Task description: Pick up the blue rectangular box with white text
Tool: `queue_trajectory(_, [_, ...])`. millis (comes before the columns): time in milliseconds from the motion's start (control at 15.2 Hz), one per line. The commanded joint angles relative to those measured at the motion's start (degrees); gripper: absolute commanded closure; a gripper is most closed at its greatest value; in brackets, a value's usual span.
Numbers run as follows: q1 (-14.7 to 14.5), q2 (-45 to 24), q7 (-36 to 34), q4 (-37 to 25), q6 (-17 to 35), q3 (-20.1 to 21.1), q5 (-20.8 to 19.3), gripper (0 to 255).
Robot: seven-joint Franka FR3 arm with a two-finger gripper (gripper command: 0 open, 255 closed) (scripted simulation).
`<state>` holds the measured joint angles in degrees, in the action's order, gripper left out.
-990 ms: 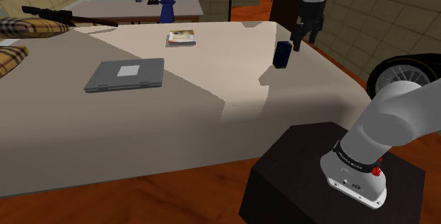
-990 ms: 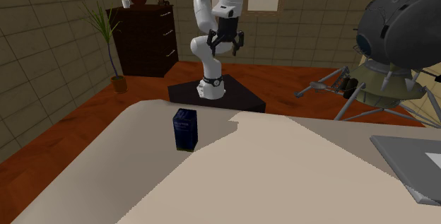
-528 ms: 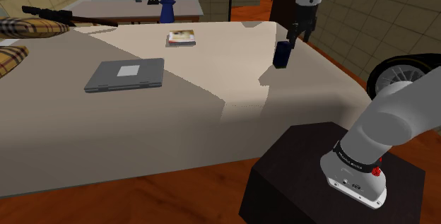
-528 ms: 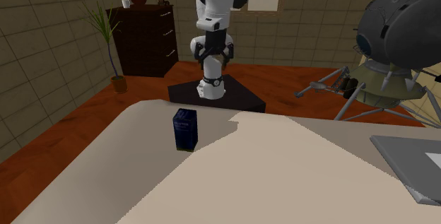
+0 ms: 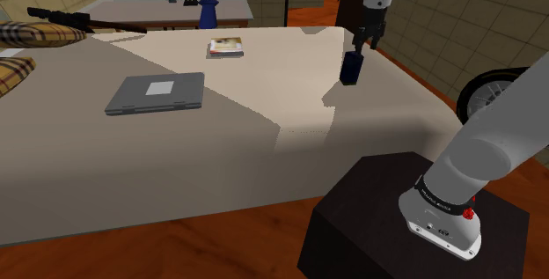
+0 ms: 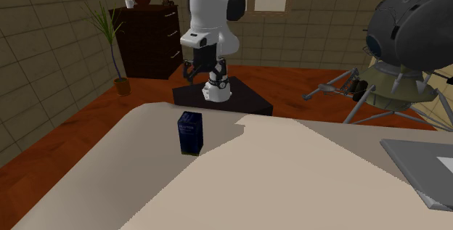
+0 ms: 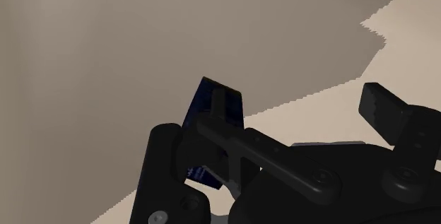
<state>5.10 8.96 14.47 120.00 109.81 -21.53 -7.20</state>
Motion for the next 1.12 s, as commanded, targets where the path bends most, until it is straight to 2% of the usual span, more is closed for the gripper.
queue_trajectory(0, [0.4,-4.4,2.7,-3.0,1.6,-1.4,1.9,0])
queue_trajectory(396, [3.2,-17.1,10.5,-14.0,2.9,-3.9,8.8,0])
queue_trajectory(990, [3.5,-19.0,11.0,-10.3,8.3,-3.7,9.7,0])
queue_trajectory(1056, [3.5,-18.9,11.1,-10.2,8.3,-3.7,9.7,255])
